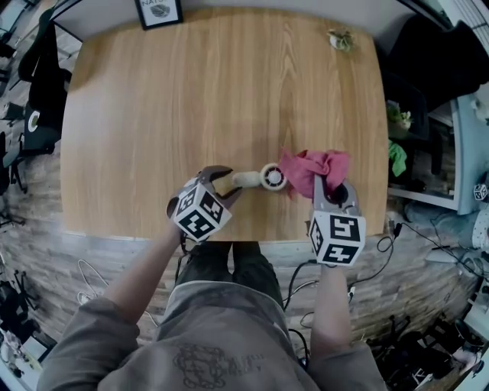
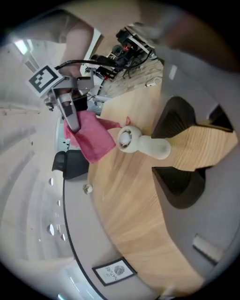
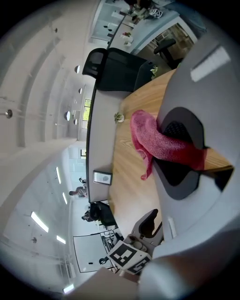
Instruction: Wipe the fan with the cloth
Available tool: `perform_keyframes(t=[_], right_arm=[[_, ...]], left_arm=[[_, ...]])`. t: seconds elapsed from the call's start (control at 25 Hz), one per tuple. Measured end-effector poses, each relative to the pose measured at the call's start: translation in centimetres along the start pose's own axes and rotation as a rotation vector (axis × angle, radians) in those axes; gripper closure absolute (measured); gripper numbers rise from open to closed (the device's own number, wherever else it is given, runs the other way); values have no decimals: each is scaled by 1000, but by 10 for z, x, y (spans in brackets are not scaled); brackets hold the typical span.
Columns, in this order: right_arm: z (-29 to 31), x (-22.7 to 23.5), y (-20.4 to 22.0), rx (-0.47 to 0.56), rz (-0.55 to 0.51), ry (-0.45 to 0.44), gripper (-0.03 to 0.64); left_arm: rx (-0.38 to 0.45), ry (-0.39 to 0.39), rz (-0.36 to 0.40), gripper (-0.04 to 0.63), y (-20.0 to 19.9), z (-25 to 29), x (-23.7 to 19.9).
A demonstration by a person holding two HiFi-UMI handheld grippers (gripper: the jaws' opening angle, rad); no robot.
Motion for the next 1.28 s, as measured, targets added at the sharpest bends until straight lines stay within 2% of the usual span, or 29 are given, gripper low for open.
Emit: perform_keyframes(t=[0.2, 0.52, 0.68, 0.8, 0.92, 1.04, 1.28], right_arm=[[-30, 3, -53, 138, 8, -20, 558], [-91, -1, -145, 378, -17, -36, 558], [-124, -11, -186, 497, -50, -47, 558], [-147, -19, -207, 556, -87, -48, 558], [-170, -22, -221, 608, -101, -58, 558], [-189, -25, -230, 634, -131, -65, 558], [-213, -30, -231, 650, -158, -80, 558]], left_arm=[[134, -88, -44, 411, -43, -45, -22], [395, -264, 30, 490, -142, -142, -44], [514, -324, 74, 495, -179, -190, -43], [592, -353, 70, 514, -196, -222, -43], [641, -375, 39, 531, -205, -248, -39], [649, -384, 22, 532, -213, -267, -33], [688, -399, 33, 571, -223, -299, -20]])
Point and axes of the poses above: the fingertips, and each gripper's own axes: z forward along the fingers, x to its right, y out of its underside, the point moved 5 cm from there along -z, backward along the fingers, and after that the axes turned 3 degrees about x, right-handed, at the moved point
